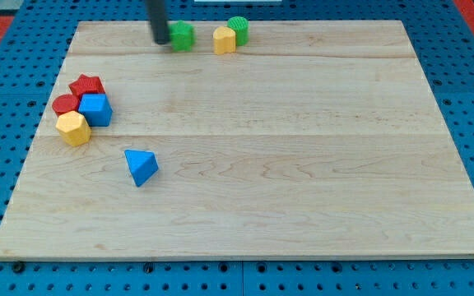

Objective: Push the blue triangle closer to the group of blocks

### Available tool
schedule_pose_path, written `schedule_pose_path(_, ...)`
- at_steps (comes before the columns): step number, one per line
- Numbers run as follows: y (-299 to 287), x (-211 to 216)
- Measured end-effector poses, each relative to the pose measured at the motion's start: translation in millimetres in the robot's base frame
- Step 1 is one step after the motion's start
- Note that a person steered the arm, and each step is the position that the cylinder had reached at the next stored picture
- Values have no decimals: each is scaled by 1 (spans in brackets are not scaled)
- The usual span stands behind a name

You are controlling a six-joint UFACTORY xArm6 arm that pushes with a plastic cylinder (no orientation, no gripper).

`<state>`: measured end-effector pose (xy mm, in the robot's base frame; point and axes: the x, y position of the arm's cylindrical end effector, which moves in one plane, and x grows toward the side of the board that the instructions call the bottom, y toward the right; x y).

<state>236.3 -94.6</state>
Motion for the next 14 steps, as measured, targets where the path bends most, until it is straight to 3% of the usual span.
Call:
schedule_pose_path(1, -24, 57)
schedule_pose_path(3, 65, 239)
schedule_pose_path(4, -23, 313)
schedule_pose_path(5, -68, 313)
schedule_pose_path(7, -7, 202)
schedule_pose_path(8, -20, 171)
schedule_pose_path(9, 13, 142)
schedule_pose_path(10, 46, 130)
schedule_pose_path(12, 106, 179)
schedule_pose_path(13, 106, 125)
schedule_pose_path(14, 40, 65)
